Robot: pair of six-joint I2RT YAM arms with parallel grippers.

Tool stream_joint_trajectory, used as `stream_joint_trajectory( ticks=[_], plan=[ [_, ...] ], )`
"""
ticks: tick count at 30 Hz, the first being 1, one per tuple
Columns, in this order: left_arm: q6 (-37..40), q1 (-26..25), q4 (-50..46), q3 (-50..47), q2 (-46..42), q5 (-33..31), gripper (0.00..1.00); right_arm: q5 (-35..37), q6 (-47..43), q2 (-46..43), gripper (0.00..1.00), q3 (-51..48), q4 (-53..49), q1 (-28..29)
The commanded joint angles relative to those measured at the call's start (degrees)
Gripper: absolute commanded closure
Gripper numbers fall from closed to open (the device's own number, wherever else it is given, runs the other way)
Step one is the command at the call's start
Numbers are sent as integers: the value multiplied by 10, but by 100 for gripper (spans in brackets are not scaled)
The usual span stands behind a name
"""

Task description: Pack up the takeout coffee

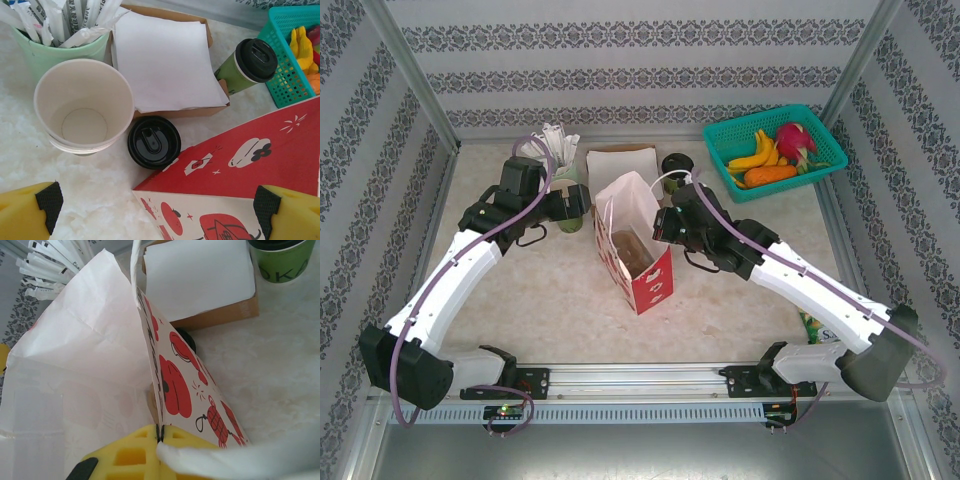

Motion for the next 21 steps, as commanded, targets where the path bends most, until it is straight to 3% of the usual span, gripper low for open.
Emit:
stream_joint_trajectory(
  ticks=[1, 5, 12, 13, 14, 15, 18, 21],
  plan=[
    [-21, 2, -26, 2, -2, -37, 0, -4, 2, 7, 94, 8, 21, 10],
    [-20, 2, -29, 1, -3, -36, 0, 5, 10, 13, 91, 9, 20, 15],
    [-26, 2, -83, 3, -15, -110, 0, 12, -18, 0, 66, 4, 15, 19],
    [-27, 2, -100, 5, -14, -125, 0, 4, -42, -7, 59, 2, 18, 18],
    [-29, 2, -115, 5, -14, -134, 0, -2, -71, -13, 42, 3, 18, 18],
    [-36, 2, -125, 3, -15, -143, 0, -4, -94, -18, 5, 4, 16, 18],
    [-74, 1, -112, -36, -38, -123, 0, -3, -133, -35, 2, -2, 10, 14],
    [-114, -1, -68, -76, -54, -64, 0, -57, -162, -52, 2, -21, 31, -1]
  ],
)
